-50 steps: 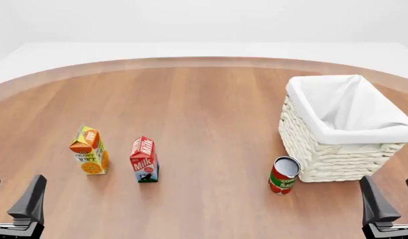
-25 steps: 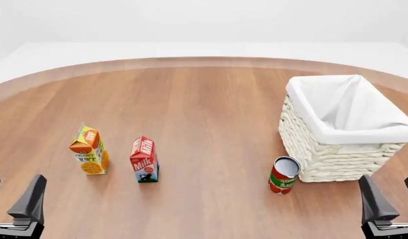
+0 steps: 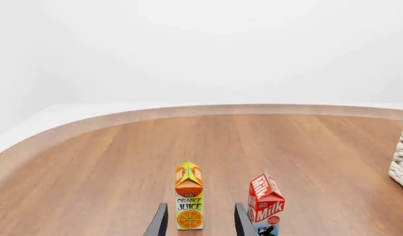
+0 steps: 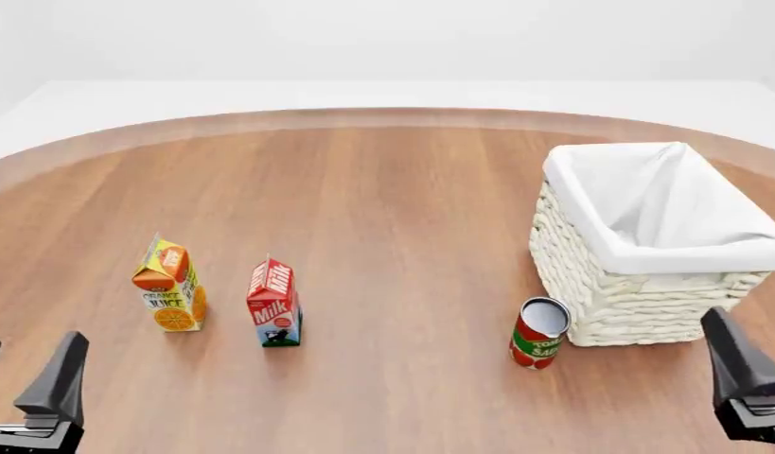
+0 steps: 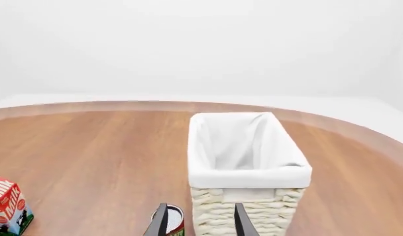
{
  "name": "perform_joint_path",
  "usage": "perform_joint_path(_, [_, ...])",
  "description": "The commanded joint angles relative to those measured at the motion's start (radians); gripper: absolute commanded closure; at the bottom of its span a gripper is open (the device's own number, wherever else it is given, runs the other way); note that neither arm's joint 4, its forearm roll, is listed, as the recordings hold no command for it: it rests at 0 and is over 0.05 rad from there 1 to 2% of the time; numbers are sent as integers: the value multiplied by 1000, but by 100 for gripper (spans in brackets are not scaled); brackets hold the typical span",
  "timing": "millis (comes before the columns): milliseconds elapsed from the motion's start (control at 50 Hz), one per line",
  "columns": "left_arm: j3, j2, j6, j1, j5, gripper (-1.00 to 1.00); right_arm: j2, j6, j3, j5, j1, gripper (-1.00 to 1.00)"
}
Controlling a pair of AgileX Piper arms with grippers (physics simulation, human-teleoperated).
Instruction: Pick the milk and place it in the basket.
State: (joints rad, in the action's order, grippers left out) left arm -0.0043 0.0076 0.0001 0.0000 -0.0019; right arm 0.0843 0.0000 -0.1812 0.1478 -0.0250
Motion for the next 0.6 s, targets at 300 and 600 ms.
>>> perform_joint_path(300, [0,0,0,0,0,-100,202,75,-406,249,-180,-100])
perform_joint_path(600, [0,0,0,0,0,-100,393,106,-553,308,-285,-100])
